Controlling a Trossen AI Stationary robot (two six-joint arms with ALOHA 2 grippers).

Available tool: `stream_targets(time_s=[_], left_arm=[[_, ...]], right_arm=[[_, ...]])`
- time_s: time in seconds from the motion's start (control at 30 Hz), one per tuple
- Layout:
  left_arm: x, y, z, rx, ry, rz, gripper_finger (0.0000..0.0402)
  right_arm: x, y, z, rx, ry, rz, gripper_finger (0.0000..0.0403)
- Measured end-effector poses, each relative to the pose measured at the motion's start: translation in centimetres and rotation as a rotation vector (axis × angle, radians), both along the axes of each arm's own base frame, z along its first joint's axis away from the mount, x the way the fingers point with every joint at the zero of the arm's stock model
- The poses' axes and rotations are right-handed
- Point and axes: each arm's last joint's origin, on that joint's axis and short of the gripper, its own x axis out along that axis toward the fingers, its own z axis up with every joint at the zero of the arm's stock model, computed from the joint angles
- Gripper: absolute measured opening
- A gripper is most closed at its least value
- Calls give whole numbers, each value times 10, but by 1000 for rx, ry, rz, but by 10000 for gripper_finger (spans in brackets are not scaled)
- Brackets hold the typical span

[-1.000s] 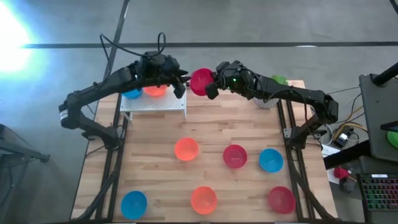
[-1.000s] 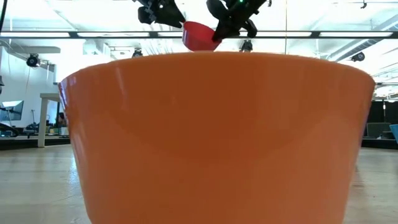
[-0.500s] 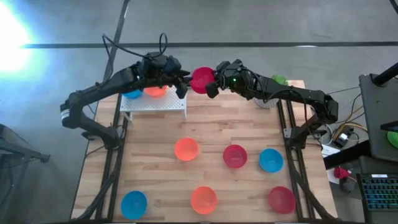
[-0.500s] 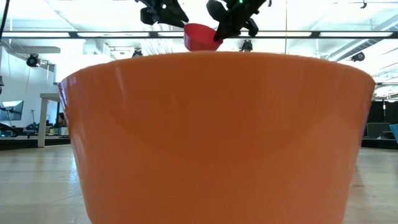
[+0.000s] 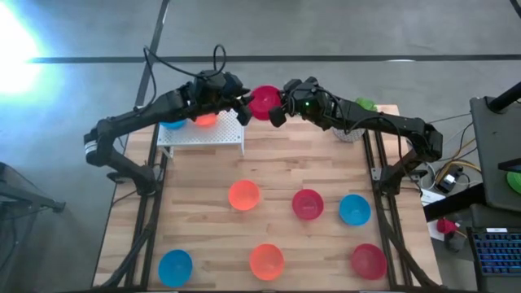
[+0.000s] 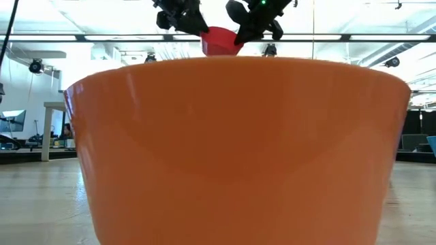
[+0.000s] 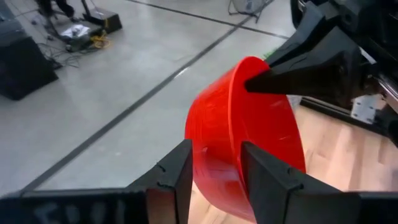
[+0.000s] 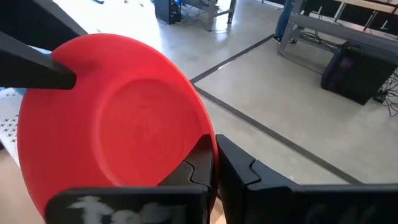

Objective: Pick & Place Mini bowls
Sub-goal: Put the top red bowl on the right side of the shelf

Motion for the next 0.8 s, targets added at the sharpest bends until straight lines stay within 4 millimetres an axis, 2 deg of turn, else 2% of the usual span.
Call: stream_targets(time_s=[0.43,0.53,0.67,0.8], left_arm=[[8,4,-8,-6,23,16,121],[9,5,-9,-6,26,27,93],[9,6,-9,9,33,53,22],[8,7,-10,15,43,71,8]], right_arm=[[1,0,1,-7,-10,4,9],[1,0,1,-7,-11,4,9],[1,0,1,-4,-14,3,9],[1,0,1,32,-56,-16,10]])
